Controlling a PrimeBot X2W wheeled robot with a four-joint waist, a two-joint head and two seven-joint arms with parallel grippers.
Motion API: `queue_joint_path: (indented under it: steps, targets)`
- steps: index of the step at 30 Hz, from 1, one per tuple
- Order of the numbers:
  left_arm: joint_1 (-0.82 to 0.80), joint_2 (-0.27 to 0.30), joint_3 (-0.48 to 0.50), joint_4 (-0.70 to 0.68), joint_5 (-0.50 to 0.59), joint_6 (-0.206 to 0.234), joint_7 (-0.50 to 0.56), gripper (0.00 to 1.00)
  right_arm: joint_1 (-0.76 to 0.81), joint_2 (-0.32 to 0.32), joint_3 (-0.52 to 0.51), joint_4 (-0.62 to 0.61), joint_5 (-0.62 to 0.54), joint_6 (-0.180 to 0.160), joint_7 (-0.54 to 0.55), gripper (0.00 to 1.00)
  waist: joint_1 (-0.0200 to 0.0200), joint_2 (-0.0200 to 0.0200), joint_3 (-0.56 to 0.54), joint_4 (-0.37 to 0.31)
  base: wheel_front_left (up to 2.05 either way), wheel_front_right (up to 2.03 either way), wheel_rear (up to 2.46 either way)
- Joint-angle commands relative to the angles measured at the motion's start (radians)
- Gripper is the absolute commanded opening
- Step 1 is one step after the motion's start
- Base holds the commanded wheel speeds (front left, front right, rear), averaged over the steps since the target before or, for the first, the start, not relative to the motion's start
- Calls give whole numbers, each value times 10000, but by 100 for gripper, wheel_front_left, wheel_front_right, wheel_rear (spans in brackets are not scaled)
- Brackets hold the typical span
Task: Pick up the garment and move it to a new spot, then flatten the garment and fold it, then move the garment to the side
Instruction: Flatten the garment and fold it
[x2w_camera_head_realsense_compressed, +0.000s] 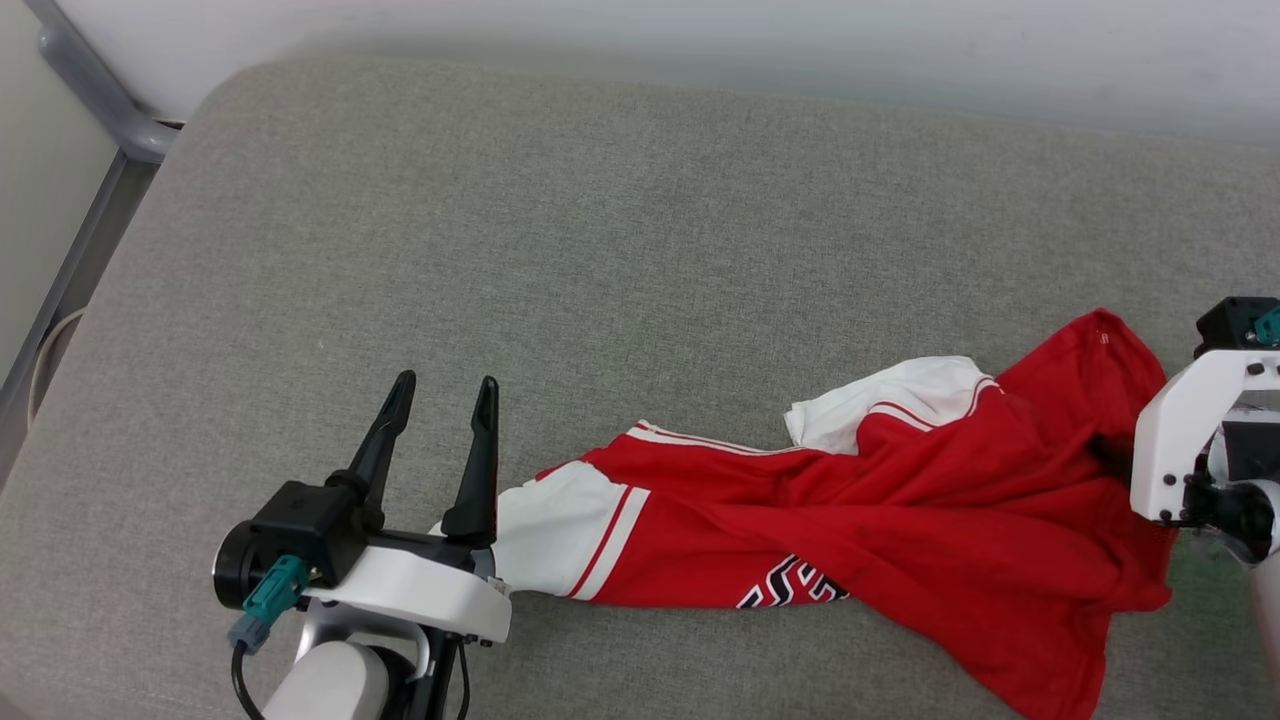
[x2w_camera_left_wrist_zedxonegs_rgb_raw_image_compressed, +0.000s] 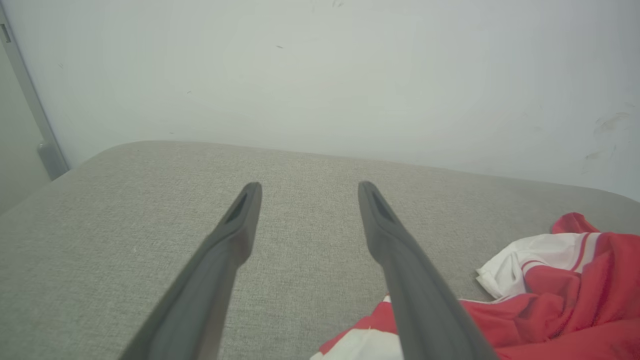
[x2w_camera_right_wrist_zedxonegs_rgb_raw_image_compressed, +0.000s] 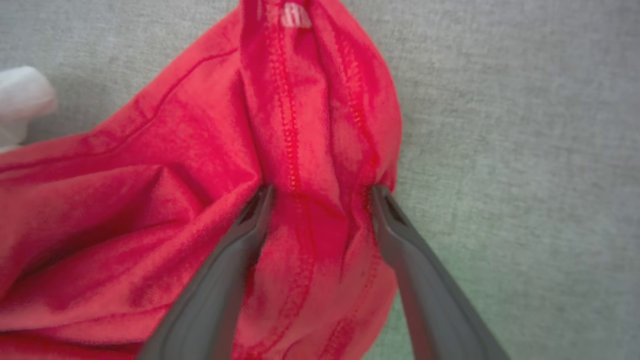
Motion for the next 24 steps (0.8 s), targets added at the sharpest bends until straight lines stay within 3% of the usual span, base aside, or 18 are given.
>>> queue_joint_path:
  steps: [1,2,3,4,15,19,24]
  targets:
    - [-136,-68,81,52,104,-64,-22,100,533,200,244,759,167,-7,635,100,-1,0,24,7,0,0,0]
    - [-133,-87,111,86,113,-109,-22,100,606,257,292,1016,313,-7,943,100,-1,0,26,6,0,0,0]
    - [-121,-110,137,117,150,-133,-22,100,660,314,354,1169,413,-7,1144,20,-1,0,16,-2,0,0,0]
    - [-102,-131,168,138,184,-141,-22,100,681,340,417,1248,504,-5,1251,0,-1,0,1,-18,0,0,0]
    - [463,-129,378,438,258,-235,-23,100,162,-639,-511,-275,1051,-12,-341,0,-1,0,-720,-595,0,0,0]
    - [707,-33,416,501,212,-160,-9,100,1115,-697,-1083,-1363,1017,-10,-357,0,-1,0,-1065,-958,0,0,0]
    - [1029,54,448,484,148,-58,64,100,3307,-60,-2092,-3565,854,-9,54,0,-1,0,-1440,-1411,0,0,0]
